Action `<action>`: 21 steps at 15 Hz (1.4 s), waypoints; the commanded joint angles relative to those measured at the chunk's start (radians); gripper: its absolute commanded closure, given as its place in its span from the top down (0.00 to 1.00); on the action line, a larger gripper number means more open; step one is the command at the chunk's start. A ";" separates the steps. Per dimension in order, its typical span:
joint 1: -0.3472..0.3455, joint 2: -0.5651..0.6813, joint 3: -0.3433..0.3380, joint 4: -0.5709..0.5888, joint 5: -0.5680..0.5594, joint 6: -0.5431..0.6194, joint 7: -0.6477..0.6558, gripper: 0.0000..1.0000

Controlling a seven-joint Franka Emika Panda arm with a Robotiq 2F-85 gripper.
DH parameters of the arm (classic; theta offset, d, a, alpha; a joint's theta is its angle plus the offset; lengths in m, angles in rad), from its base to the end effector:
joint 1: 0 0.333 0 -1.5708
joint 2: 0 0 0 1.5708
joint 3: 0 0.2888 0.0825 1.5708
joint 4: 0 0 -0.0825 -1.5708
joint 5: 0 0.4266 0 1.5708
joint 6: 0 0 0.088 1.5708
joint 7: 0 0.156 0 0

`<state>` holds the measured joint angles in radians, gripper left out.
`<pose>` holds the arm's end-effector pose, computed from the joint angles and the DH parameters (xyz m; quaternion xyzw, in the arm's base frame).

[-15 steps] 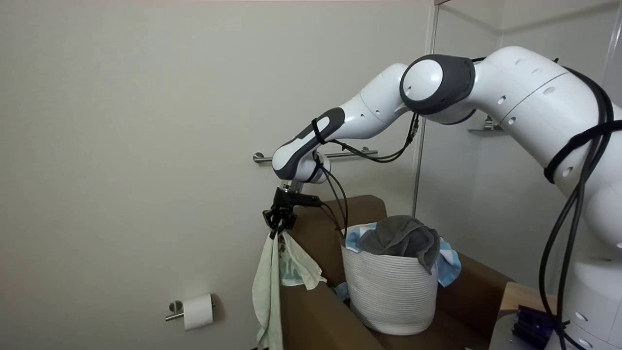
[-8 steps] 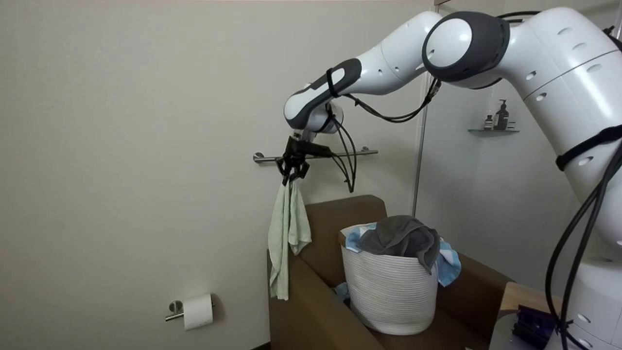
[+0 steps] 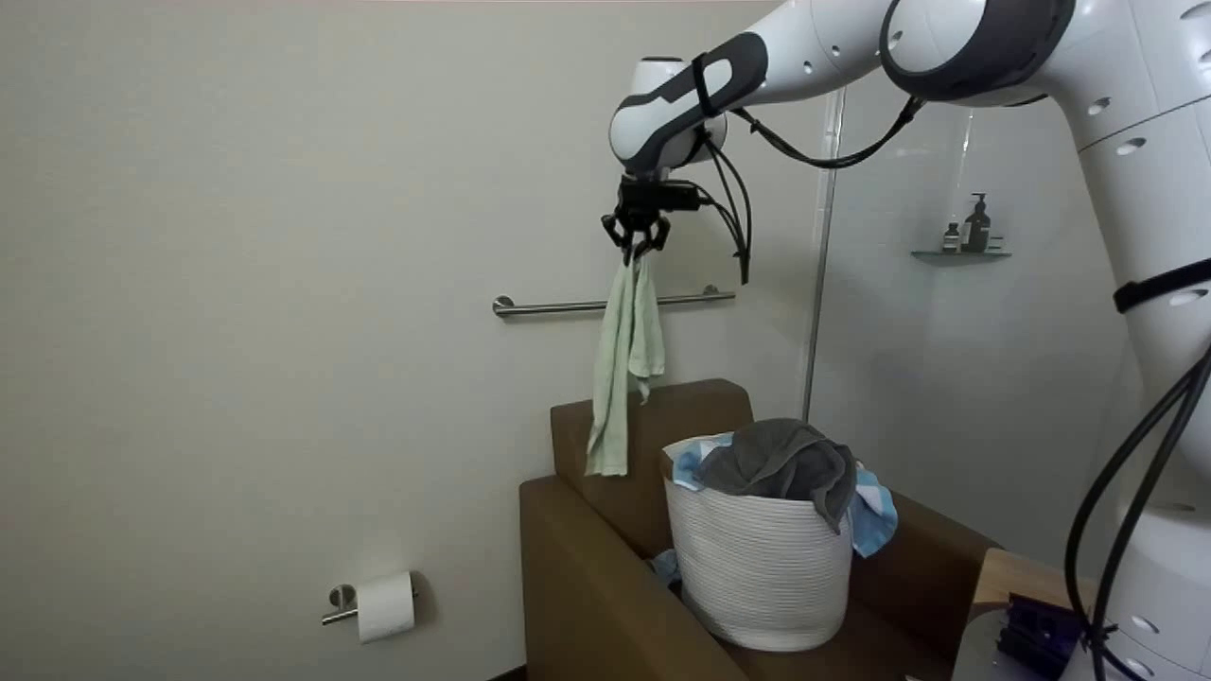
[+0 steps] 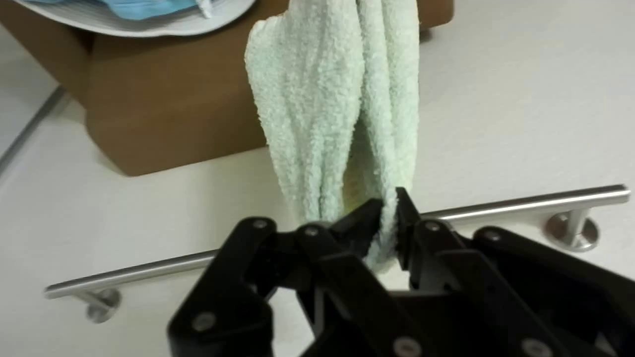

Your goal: Pick up the cloths and put them in the bag

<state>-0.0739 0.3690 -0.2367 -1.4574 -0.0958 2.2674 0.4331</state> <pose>0.7281 -0.2175 0.4486 0.9184 -0.3167 0.2272 0.0683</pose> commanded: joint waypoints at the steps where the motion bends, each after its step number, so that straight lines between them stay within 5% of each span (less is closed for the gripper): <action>1: -0.010 -0.076 -0.066 0.007 -0.100 -0.167 0.116 0.08; 13: -0.161 -0.058 -0.154 0.030 -0.160 -0.671 0.312 0.07; 14: -0.170 -0.050 -0.154 0.029 -0.153 -0.712 0.335 0.32; 16: -0.184 -0.022 -0.146 0.027 -0.138 -0.787 0.347 0.37; 21: -0.194 0.098 -0.123 0.028 -0.123 -0.824 0.328 0.68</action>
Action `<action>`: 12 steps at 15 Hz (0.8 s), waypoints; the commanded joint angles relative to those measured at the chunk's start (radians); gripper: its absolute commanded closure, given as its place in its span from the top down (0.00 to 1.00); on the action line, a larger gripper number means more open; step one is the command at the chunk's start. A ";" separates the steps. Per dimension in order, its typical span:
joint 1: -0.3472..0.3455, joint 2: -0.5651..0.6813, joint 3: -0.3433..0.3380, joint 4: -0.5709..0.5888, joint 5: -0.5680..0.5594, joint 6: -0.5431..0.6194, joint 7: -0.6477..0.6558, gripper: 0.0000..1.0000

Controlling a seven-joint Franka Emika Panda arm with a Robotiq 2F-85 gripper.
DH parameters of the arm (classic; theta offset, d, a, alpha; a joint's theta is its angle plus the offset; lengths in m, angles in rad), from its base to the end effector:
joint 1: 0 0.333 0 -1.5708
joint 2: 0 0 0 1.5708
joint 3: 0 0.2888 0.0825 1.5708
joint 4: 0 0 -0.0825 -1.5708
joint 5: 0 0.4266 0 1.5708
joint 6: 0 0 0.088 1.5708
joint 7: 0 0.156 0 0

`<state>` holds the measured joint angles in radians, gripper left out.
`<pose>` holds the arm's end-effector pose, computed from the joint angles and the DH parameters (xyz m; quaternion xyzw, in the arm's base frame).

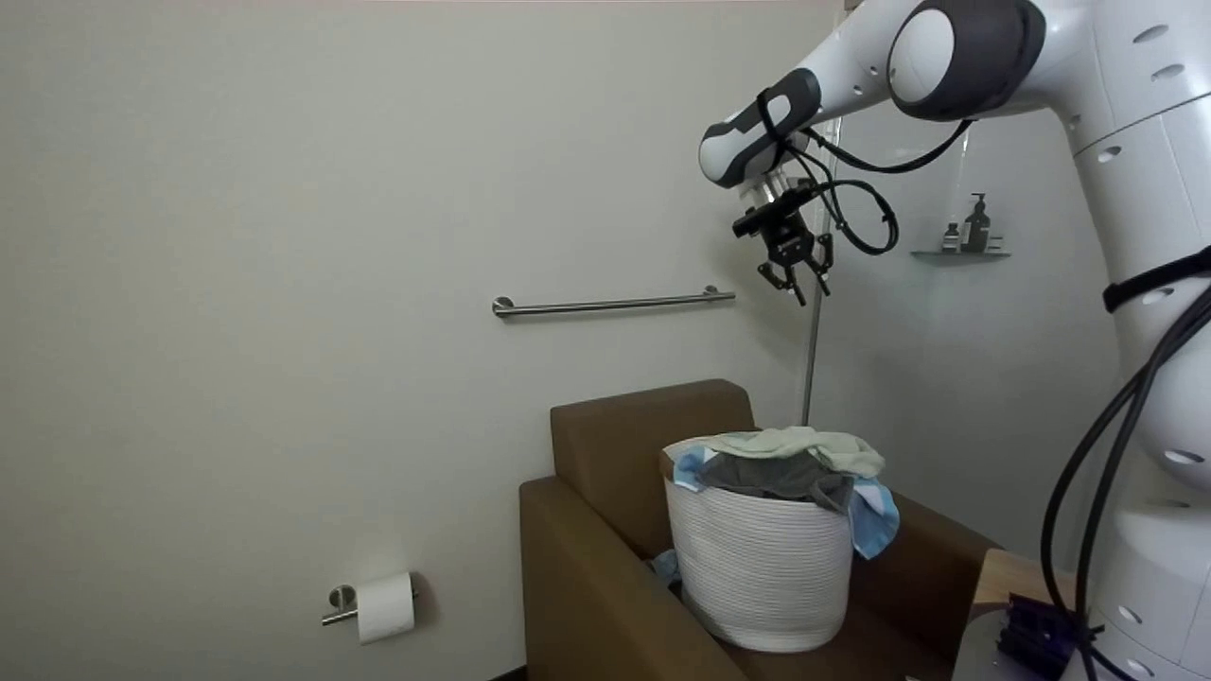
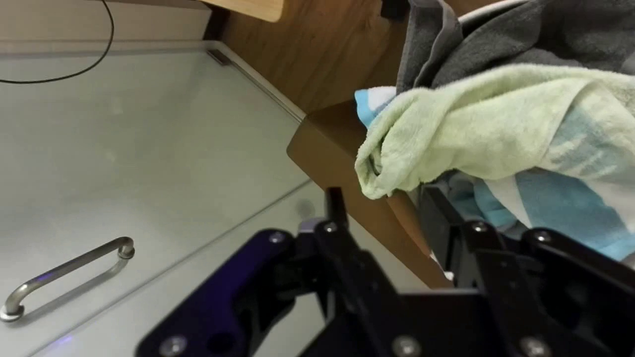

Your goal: Pick up the cloths and put them in the bag

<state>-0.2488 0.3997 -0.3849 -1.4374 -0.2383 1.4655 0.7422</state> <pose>0.5139 -0.3947 0.3838 0.7526 -0.6070 -0.1573 0.2011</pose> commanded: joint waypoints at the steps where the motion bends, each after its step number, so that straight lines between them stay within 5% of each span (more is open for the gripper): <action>1: -0.022 0.095 0.034 0.003 0.026 -0.009 -0.001 0.74; 5: -0.032 0.192 0.098 -0.031 0.116 0.019 -0.109 0.98; 9: -0.020 0.259 0.139 -0.034 0.188 -0.003 -0.211 1.00; 12: -0.011 0.230 0.159 -0.086 0.217 0.088 -0.309 1.00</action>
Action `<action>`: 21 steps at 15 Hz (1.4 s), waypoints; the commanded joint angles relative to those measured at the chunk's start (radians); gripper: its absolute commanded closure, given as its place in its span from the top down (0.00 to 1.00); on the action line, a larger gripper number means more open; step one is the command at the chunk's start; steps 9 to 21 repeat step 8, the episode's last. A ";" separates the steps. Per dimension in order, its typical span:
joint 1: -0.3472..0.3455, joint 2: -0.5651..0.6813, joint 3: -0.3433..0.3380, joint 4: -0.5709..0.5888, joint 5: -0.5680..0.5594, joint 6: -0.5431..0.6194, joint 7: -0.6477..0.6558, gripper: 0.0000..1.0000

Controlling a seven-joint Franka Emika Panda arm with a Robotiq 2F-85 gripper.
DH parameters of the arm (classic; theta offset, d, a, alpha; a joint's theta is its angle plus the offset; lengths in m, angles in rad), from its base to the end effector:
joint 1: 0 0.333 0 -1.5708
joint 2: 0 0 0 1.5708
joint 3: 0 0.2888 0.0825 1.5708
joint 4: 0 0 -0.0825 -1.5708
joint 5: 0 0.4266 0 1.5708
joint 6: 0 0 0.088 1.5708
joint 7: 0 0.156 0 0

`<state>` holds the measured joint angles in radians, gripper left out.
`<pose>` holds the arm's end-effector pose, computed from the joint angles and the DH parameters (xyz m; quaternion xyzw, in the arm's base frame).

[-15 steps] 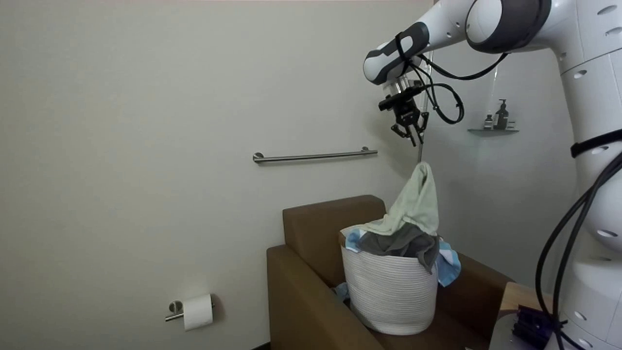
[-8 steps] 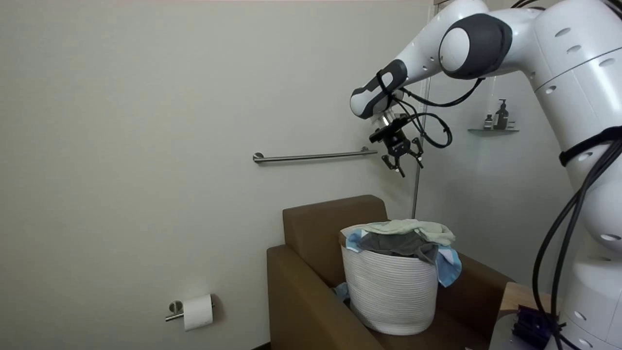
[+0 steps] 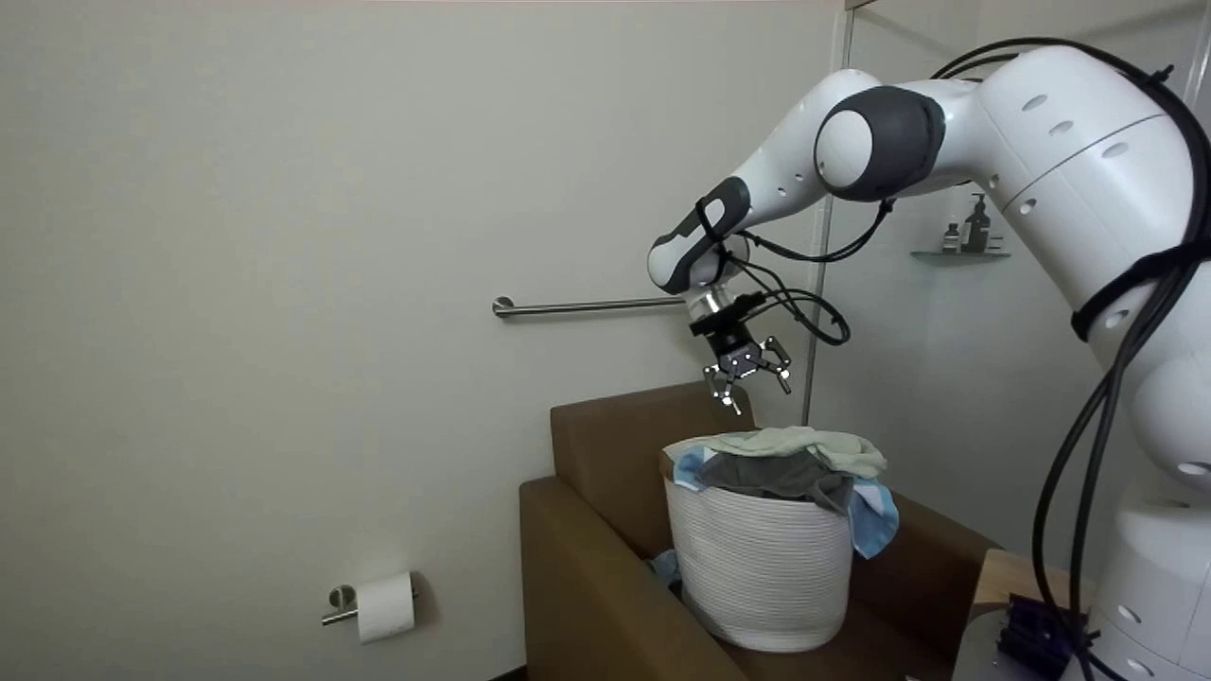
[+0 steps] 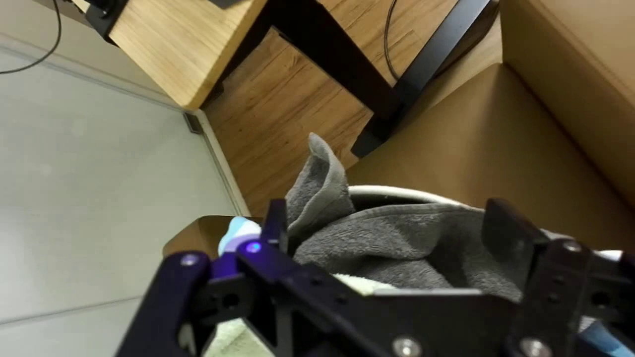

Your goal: Pick up the cloths and put them in the bag

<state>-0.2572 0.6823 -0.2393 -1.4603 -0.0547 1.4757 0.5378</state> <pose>0.5500 -0.2977 0.1787 0.8225 -0.4600 -0.3152 0.1123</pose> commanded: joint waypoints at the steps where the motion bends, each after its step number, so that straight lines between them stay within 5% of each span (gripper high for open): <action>1: 0.003 -0.069 0.017 -0.082 0.033 0.120 -0.131 1.00; 2: 0.002 -0.095 0.019 -0.118 0.038 0.180 -0.151 1.00; 3: 0.014 -0.011 0.001 -0.016 0.020 0.096 -0.095 1.00; 21: 0.016 -0.053 0.004 -0.063 0.021 0.147 -0.123 1.00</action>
